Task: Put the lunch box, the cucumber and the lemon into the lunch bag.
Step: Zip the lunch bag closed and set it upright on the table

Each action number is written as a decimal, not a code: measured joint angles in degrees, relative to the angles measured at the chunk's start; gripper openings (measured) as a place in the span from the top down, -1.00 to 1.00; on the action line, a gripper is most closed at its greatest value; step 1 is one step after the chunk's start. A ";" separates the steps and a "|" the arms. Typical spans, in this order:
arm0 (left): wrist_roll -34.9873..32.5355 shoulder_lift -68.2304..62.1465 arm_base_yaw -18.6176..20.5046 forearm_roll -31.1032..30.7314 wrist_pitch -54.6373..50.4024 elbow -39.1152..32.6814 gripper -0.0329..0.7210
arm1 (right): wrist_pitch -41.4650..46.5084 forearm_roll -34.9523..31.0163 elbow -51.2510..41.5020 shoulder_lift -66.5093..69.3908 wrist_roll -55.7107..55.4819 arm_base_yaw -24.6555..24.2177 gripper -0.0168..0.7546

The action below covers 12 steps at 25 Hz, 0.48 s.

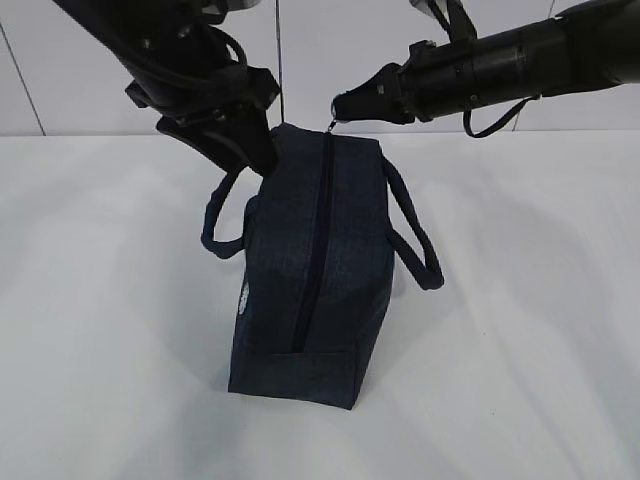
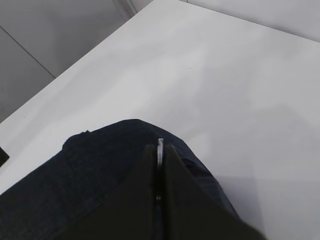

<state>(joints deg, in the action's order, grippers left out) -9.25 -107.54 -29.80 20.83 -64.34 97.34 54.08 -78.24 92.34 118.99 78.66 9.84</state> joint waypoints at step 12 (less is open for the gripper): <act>0.08 -2.62 0.00 0.87 4.00 0.22 0.01 | 0.09 0.00 0.00 0.00 -0.10 0.00 0.94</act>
<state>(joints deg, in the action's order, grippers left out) -9.17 -110.16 -29.80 21.71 -60.33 97.57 54.17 -78.24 92.34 118.99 78.56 9.84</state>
